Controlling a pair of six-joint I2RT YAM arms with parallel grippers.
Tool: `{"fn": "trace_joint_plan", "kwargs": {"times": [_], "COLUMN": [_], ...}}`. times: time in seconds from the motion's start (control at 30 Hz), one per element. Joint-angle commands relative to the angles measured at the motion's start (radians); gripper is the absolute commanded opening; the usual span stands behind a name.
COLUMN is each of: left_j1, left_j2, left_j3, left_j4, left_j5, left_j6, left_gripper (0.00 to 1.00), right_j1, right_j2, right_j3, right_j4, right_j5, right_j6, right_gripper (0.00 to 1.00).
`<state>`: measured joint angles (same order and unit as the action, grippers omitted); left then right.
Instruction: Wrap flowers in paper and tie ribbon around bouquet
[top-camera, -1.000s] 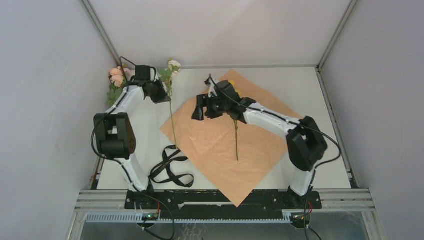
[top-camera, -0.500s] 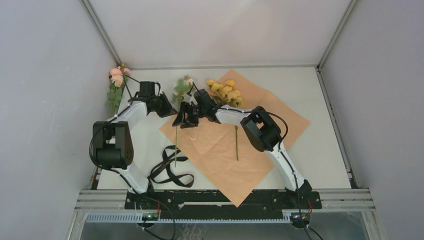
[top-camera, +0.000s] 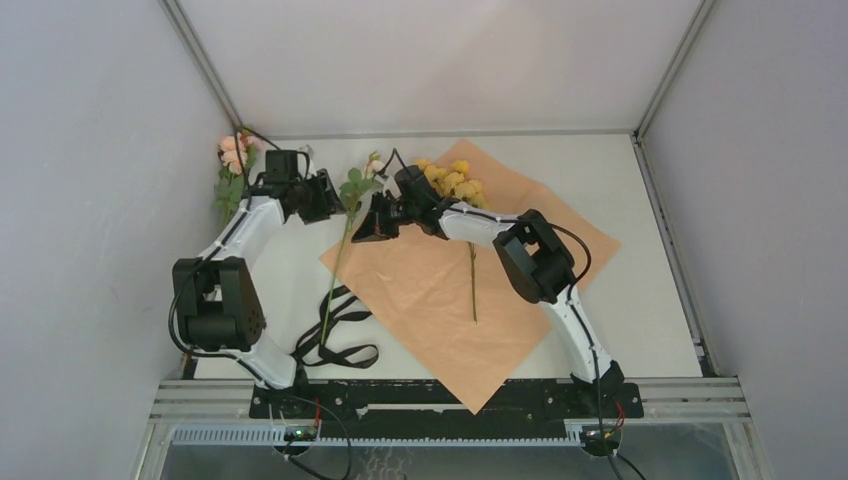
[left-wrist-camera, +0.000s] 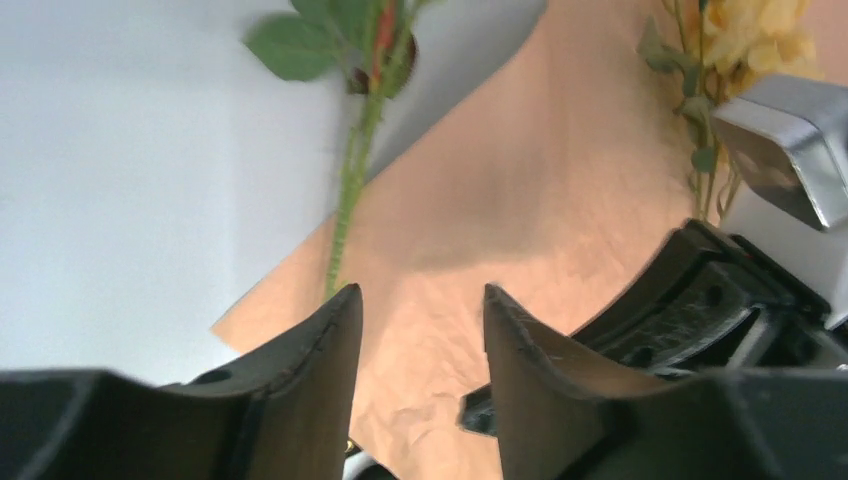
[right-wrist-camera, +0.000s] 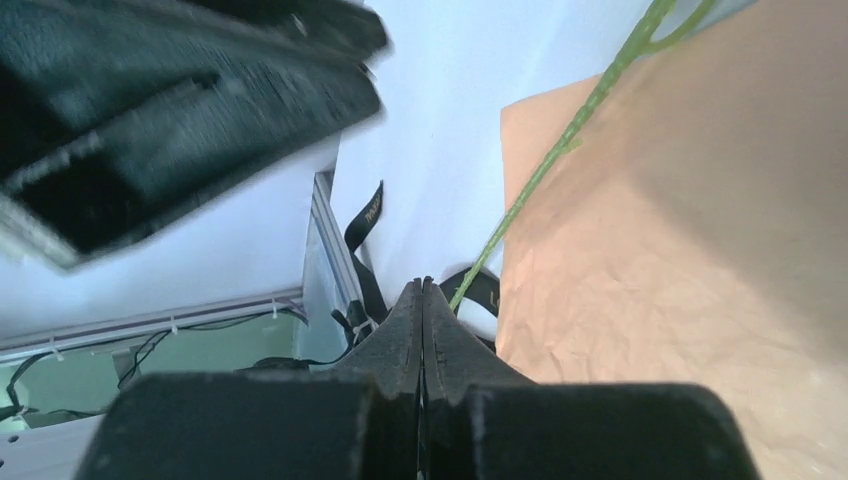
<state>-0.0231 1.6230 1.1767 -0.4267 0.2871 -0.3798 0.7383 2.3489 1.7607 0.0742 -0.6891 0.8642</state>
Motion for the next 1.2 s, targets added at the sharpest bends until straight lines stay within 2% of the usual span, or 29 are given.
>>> {"fn": "trace_joint_plan", "kwargs": {"times": [0.0,0.07,0.1,0.17,0.23,0.3,0.5,0.63,0.73,0.9,1.17], "left_j1": [0.074,0.086,0.085,0.062,-0.009,-0.07,-0.14,-0.154,-0.156,-0.156,-0.155], "left_j2": [-0.068,-0.017,0.02,0.089,0.154,0.23,0.444,0.584,0.661,0.677,0.711], "left_j3": [0.163,0.203,0.225,0.259,0.274,0.315,0.55,0.704,0.802,0.826,0.878], "left_j4": [-0.106,-0.189,-0.232,-0.297,-0.3,-0.294,-0.367,-0.464,-0.546,-0.547,-0.68], "left_j5": [-0.158,-0.222,-0.211,-0.102,-0.103,-0.18,-0.275,-0.364,-0.386,-0.401,-0.4], "left_j6": [0.281,0.372,0.399,0.414,0.424,0.438,0.462,0.457,0.446,0.436,0.443], "left_gripper": [0.6,0.66,0.67,0.67,0.67,0.68,0.68,0.62,0.52,0.39,0.39], "right_j1": [-0.032,-0.031,-0.028,-0.025,-0.028,-0.033,-0.054,-0.069,-0.069,-0.068,-0.066], "right_j2": [-0.118,-0.127,-0.133,-0.158,-0.193,-0.245,-0.424,-0.507,-0.552,-0.603,-0.689], "right_j3": [0.001,0.001,-0.004,-0.038,-0.095,-0.159,-0.335,-0.418,-0.454,-0.477,-0.481], "right_j4": [-0.017,-0.045,-0.054,-0.05,-0.018,-0.012,-0.097,-0.157,-0.198,-0.22,-0.316], "right_j5": [0.059,0.091,0.107,0.146,0.178,0.225,0.365,0.404,0.438,0.444,0.509], "right_j6": [-0.046,-0.061,-0.064,-0.055,-0.035,-0.041,-0.152,-0.203,-0.24,-0.279,-0.353], "right_gripper": [0.0,0.0,0.0,0.0,0.09,0.18,0.34,0.36,0.36,0.36,0.36]}}
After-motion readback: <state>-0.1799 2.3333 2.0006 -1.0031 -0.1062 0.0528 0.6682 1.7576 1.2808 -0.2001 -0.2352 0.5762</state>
